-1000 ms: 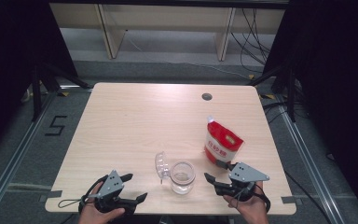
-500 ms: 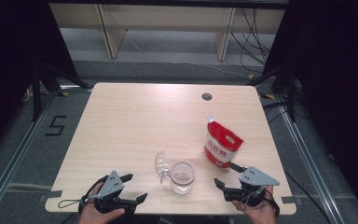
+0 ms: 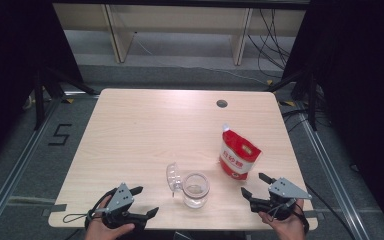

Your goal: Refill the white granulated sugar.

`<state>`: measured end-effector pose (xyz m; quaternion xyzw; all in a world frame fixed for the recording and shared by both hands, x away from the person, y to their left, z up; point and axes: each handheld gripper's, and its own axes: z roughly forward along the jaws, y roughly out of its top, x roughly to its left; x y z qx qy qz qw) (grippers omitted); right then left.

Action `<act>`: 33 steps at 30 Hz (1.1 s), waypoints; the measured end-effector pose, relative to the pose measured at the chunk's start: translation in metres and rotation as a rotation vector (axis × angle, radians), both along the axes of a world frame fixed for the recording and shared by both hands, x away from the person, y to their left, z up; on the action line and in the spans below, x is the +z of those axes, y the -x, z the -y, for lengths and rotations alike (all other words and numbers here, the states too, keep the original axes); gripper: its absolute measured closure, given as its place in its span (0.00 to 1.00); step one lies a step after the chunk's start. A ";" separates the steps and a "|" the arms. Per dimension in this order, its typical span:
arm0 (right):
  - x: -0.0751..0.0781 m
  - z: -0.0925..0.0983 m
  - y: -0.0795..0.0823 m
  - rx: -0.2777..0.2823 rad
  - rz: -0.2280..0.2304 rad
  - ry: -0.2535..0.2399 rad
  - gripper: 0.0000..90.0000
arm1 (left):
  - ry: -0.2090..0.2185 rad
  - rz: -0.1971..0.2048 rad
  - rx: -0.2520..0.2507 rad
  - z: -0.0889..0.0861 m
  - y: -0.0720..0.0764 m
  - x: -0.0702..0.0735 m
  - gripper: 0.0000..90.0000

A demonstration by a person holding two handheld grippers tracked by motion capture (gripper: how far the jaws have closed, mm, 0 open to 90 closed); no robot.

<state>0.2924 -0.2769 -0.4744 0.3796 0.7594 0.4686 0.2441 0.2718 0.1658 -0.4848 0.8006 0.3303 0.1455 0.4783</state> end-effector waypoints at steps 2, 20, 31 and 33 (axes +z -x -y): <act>0.000 0.001 -0.001 -0.003 0.012 0.008 0.24 | 0.000 0.005 -0.008 -0.001 -0.001 -0.001 0.18; -0.006 -0.003 -0.023 -0.004 0.059 0.016 0.27 | -0.013 -0.005 -0.014 0.001 0.000 -0.003 0.19; -0.009 -0.012 -0.048 0.006 0.056 -0.057 0.30 | -0.011 -0.006 -0.011 0.002 -0.001 -0.005 0.19; -0.009 -0.013 -0.049 0.008 0.064 -0.058 0.30 | -0.013 -0.006 -0.011 0.002 -0.001 -0.004 0.19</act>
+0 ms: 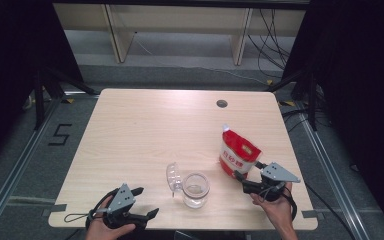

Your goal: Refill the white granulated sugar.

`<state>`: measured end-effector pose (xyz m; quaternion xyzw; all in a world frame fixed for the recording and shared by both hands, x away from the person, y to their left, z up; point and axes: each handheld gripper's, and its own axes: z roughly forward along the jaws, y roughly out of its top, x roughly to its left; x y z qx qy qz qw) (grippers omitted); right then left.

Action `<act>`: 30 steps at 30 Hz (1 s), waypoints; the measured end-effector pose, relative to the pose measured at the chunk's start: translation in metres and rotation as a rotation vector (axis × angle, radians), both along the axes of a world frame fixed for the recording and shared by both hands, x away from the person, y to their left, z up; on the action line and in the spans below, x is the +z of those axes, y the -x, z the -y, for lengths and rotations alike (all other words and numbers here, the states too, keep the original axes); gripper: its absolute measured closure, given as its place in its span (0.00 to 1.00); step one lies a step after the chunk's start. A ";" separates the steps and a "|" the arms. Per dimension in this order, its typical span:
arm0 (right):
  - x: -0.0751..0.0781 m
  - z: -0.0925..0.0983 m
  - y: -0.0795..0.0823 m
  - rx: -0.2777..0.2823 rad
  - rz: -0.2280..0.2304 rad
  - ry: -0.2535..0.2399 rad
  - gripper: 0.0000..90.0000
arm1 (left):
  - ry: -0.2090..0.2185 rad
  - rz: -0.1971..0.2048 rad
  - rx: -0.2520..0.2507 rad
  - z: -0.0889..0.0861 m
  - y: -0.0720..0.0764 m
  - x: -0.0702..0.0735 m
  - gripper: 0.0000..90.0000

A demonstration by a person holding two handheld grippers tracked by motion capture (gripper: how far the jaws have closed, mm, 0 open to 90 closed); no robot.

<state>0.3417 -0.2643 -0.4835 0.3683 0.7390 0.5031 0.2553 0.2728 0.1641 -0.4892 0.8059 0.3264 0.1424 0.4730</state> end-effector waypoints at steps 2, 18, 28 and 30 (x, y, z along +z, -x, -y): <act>0.000 -0.002 -0.001 -0.010 -0.005 -0.001 0.31 | 0.003 -0.001 -0.002 0.000 0.000 0.000 0.19; -0.007 -0.007 -0.018 -0.002 0.030 -0.003 0.32 | 0.003 -0.001 -0.001 0.000 0.000 0.000 0.19; -0.011 -0.009 -0.024 0.007 0.050 0.000 0.32 | -0.004 -0.005 -0.009 0.000 0.001 0.000 0.19; -0.011 -0.009 -0.025 0.015 0.056 0.003 0.32 | -0.006 -0.004 -0.009 0.000 0.001 0.000 0.19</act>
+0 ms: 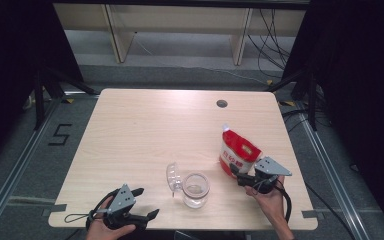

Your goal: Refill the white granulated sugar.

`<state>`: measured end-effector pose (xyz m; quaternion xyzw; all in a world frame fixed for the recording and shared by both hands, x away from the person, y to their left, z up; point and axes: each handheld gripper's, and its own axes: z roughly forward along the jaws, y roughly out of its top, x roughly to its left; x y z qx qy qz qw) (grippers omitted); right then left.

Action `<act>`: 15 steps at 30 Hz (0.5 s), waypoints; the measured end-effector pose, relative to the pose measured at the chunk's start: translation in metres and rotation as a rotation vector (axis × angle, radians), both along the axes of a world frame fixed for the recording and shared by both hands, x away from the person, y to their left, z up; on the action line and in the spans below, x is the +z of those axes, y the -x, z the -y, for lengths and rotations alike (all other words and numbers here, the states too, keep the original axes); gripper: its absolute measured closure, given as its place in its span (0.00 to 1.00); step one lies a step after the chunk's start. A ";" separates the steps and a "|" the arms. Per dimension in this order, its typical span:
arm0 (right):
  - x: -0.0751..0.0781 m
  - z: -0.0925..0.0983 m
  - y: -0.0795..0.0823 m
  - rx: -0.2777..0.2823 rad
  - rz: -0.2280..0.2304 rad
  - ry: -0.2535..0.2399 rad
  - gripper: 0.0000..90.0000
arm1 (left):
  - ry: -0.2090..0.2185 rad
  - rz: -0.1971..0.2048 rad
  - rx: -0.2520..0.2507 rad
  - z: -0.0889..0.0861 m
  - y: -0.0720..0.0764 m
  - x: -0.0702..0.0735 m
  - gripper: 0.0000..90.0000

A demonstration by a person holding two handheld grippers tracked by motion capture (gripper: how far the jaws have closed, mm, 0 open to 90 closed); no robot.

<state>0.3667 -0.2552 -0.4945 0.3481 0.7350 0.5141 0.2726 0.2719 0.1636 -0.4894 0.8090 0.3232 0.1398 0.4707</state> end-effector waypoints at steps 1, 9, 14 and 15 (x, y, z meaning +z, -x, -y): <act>0.000 0.000 0.000 0.000 0.000 0.000 0.32 | 0.000 0.000 0.000 0.000 0.000 0.000 0.19; -0.004 -0.004 -0.003 -0.003 -0.011 -0.034 0.31 | -0.001 0.001 0.003 -0.001 0.000 0.000 0.19; -0.006 -0.004 -0.006 0.024 -0.006 -0.059 0.31 | -0.001 0.002 0.004 -0.001 0.000 0.000 0.19; -0.006 -0.004 -0.006 0.024 -0.006 -0.059 0.31 | -0.001 0.002 0.004 -0.001 0.000 0.000 0.19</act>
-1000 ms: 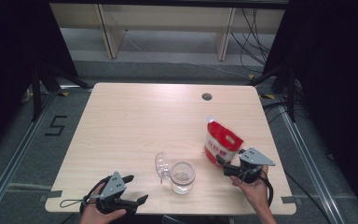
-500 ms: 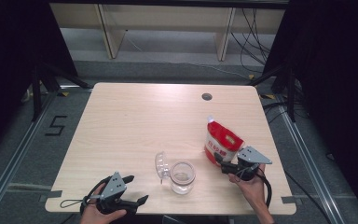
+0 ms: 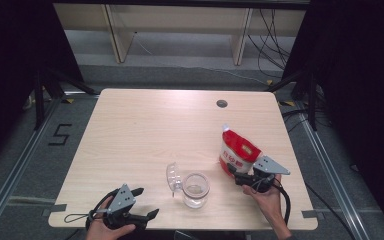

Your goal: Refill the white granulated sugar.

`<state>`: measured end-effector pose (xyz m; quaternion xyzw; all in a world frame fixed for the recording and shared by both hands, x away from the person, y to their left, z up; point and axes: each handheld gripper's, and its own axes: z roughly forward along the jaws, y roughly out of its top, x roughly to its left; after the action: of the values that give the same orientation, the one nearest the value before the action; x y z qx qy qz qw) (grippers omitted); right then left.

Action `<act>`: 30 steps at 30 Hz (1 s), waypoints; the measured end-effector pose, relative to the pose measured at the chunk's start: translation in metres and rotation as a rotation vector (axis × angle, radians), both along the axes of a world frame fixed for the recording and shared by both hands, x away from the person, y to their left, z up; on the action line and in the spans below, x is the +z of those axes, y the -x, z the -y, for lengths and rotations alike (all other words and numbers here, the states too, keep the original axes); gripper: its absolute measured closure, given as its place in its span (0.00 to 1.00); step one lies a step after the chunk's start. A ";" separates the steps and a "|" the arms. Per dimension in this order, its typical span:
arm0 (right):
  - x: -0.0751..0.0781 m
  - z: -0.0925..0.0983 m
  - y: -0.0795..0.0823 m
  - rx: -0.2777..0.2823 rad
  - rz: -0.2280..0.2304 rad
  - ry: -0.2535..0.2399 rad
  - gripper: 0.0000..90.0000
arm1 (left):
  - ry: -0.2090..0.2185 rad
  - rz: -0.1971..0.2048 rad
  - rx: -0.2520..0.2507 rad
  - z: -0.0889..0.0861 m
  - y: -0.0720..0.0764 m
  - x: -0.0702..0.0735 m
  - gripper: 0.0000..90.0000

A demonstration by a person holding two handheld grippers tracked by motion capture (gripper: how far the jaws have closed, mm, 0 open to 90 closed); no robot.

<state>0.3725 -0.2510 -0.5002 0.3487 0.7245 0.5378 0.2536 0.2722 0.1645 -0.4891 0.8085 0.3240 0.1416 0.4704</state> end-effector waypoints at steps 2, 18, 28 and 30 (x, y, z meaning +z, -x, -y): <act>0.001 0.000 0.001 0.008 0.003 -0.005 0.31 | 0.019 0.004 0.005 0.001 0.000 -0.001 0.19; -0.003 0.002 -0.005 0.007 0.036 -0.021 0.31 | 0.000 0.001 -0.007 0.001 0.000 -0.001 0.19; -0.006 0.001 -0.008 0.012 0.023 -0.050 0.31 | 0.003 -0.001 -0.005 0.002 0.000 -0.001 0.19; -0.006 0.003 -0.010 0.017 0.031 -0.024 0.32 | -0.003 0.000 -0.008 0.001 0.000 -0.001 0.19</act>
<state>0.3824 -0.2541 -0.5066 0.3370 0.7169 0.5539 0.2561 0.2720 0.1632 -0.4899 0.8105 0.3207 0.1404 0.4696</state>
